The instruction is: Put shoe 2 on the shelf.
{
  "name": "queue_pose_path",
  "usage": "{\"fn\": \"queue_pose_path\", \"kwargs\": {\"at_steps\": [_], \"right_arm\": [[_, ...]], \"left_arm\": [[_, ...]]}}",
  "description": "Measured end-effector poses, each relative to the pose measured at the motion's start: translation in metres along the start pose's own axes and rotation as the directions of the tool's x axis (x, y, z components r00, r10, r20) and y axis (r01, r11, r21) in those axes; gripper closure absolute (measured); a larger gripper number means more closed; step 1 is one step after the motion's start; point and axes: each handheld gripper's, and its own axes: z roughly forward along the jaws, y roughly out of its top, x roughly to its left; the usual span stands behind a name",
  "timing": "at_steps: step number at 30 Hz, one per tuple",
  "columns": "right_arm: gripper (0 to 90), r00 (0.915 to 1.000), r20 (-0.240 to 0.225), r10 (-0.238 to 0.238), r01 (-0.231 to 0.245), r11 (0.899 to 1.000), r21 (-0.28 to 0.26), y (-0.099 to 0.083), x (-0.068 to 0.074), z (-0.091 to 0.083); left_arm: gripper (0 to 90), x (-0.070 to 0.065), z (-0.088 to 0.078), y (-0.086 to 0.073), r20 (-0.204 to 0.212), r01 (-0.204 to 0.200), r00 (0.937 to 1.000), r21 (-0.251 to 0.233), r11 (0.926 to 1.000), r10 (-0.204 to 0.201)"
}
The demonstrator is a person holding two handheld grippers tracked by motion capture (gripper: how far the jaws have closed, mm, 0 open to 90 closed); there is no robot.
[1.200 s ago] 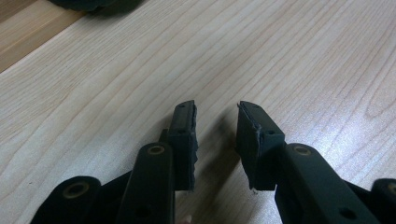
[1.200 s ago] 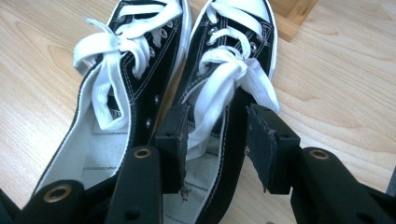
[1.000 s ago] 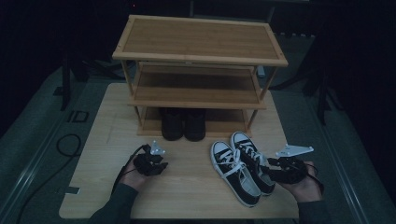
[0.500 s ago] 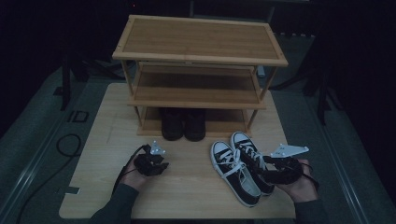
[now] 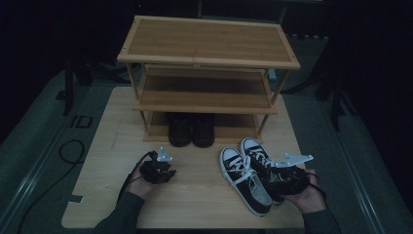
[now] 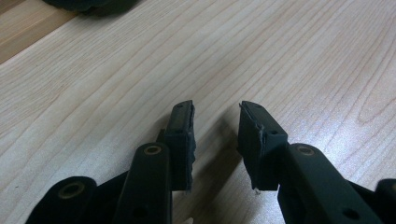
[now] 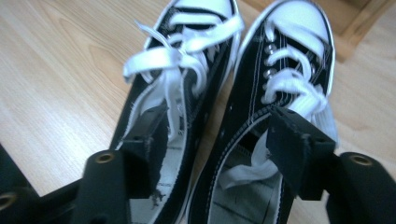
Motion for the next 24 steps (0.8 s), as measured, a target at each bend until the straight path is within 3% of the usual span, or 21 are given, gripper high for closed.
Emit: {"fn": "queue_pose_path", "kwargs": {"at_steps": [5, 14, 24], "right_arm": [[32.0, 0.9991, 0.007, 0.042, -0.042, 0.999, 0.018, -0.004, -0.002, 0.007], [32.2, 0.9993, -0.005, 0.038, -0.037, 0.998, 0.060, 0.001, 0.000, 0.024], [44.4, 0.9990, 0.007, 0.045, -0.046, 0.994, 0.097, 0.005, 0.000, 0.039]], "left_arm": [[66.1, 0.000, 0.000, 0.000, 0.000, 0.001, 1.0000, -0.001, 1.0000, -0.001], [65.8, 0.000, 0.000, 0.000, 0.002, 0.001, 1.0000, -0.002, 1.0000, -0.001], [65.2, 0.000, 0.000, -0.001, 0.001, 0.000, 1.0000, -0.003, 1.0000, 0.000]]}}
